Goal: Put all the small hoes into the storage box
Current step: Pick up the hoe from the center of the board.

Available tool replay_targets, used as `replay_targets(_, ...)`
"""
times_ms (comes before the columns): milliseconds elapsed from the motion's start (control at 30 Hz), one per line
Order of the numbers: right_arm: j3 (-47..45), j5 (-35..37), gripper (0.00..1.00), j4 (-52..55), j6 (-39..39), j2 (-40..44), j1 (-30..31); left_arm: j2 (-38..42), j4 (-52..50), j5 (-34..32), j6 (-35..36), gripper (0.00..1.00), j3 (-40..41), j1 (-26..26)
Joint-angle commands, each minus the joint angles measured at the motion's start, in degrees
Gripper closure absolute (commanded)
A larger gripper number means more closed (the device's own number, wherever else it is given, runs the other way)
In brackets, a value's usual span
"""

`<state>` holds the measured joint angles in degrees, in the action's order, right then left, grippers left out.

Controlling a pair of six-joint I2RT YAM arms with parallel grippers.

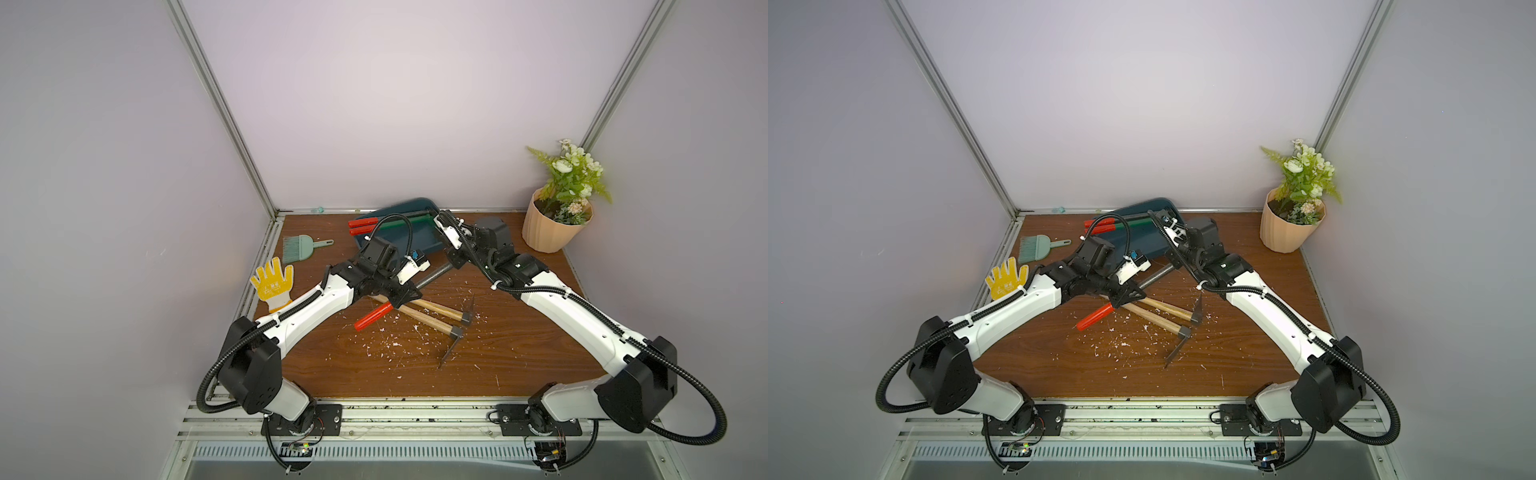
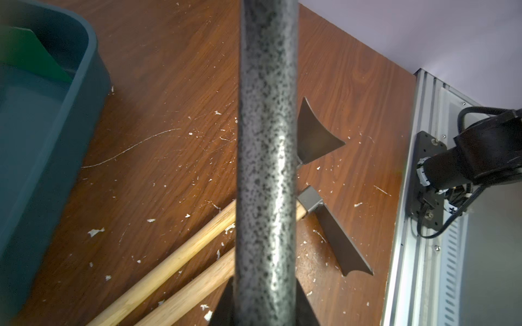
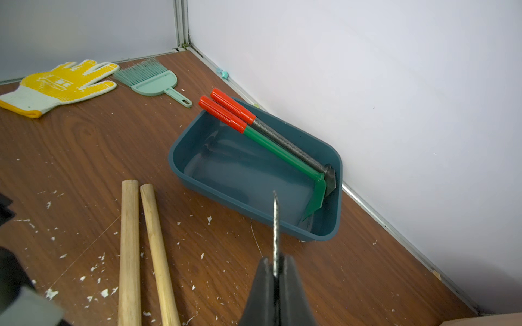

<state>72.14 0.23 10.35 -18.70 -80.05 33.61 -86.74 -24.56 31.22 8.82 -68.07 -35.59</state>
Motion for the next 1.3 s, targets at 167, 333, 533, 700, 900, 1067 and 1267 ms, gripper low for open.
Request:
replay_targets(167, -1.96, -0.51, 0.96, -6.14, 2.79, 3.50, 0.11, 1.92, 1.77, -11.93, -2.56, 0.99, -0.23, 0.53)
replay_targets(333, -1.84, 2.46, 0.73, -6.28, 4.79, 3.62, -0.05, 3.41, 2.31, -33.89, -4.51, 0.99, -0.22, -0.55)
replay_targets(533, 2.17, 0.65, 0.67, -4.71, 7.88, 2.25, -1.67, 3.26, 3.39, -63.35, -1.38, 1.00, 1.75, -5.84)
replay_targets(700, 16.57, -4.86, 0.65, 9.75, 8.94, -7.65, -2.76, 0.61, 6.97, -85.60, 4.93, 1.00, 5.27, -11.18)
replay_targets(900, 23.77, -8.45, 0.65, 14.01, 8.31, -12.90, -2.80, 0.26, 11.20, -94.27, 10.33, 0.99, 8.02, -13.95)
replay_targets(1067, 29.38, -14.84, 0.64, 16.89, 6.55, -15.94, -2.69, 0.12, 13.69, -95.81, 15.08, 0.99, 8.70, -16.06)
replay_targets(1267, 34.67, -18.14, 0.63, 21.25, 3.85, -18.95, -2.14, -0.52, 13.67, -94.10, 16.64, 0.99, 8.66, -16.79)
